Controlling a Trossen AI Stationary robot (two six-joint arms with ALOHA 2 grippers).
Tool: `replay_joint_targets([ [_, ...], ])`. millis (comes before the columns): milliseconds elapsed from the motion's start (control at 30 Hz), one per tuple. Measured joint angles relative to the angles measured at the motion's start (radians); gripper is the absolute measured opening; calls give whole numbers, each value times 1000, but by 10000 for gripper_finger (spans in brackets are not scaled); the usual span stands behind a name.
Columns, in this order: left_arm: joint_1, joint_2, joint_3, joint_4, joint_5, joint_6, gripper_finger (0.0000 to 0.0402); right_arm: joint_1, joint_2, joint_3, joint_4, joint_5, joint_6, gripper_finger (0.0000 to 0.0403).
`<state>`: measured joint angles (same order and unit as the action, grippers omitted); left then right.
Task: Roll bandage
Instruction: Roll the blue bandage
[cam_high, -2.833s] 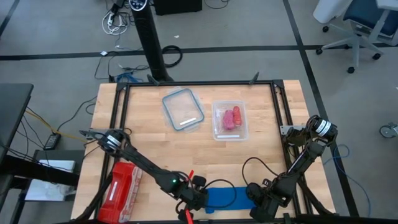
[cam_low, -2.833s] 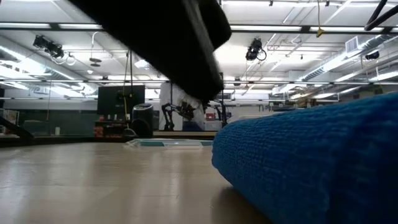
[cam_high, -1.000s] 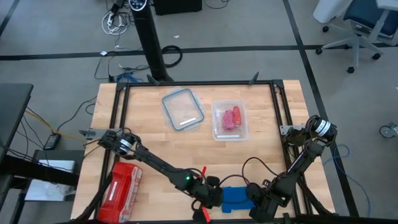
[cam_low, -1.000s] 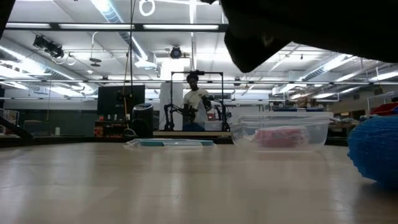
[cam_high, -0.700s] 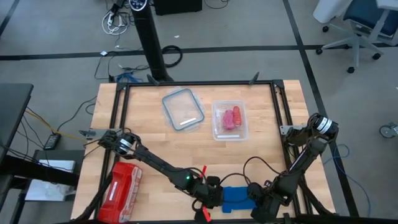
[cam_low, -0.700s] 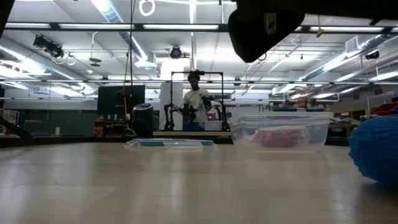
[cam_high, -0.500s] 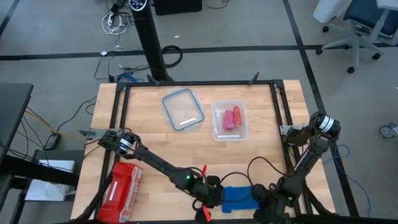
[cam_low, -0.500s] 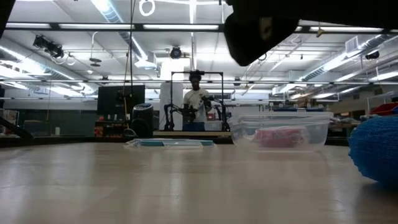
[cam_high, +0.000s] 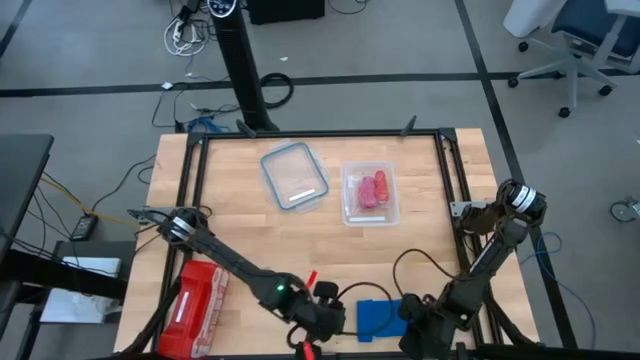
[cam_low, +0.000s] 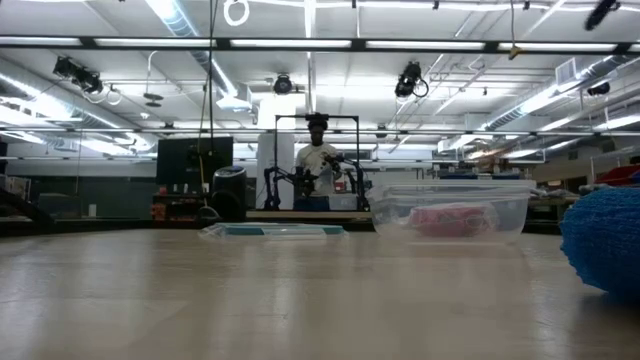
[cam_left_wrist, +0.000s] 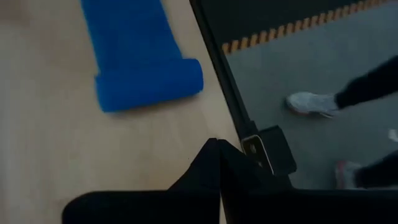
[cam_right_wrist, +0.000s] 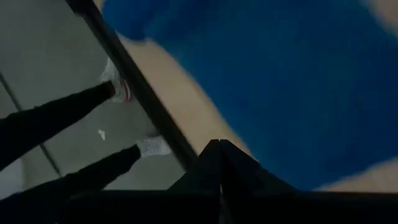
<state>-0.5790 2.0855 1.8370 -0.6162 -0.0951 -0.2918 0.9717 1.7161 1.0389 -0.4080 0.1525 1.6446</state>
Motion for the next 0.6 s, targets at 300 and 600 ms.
replay_joint_targets([
  [300,-91,-59,0,-15,-152,-56,1,-139,0,0,5,13,-250,2],
  [600,-150,-61,0,-176,-247,-238,1,-221,32,0,48,-57,-391,2],
])
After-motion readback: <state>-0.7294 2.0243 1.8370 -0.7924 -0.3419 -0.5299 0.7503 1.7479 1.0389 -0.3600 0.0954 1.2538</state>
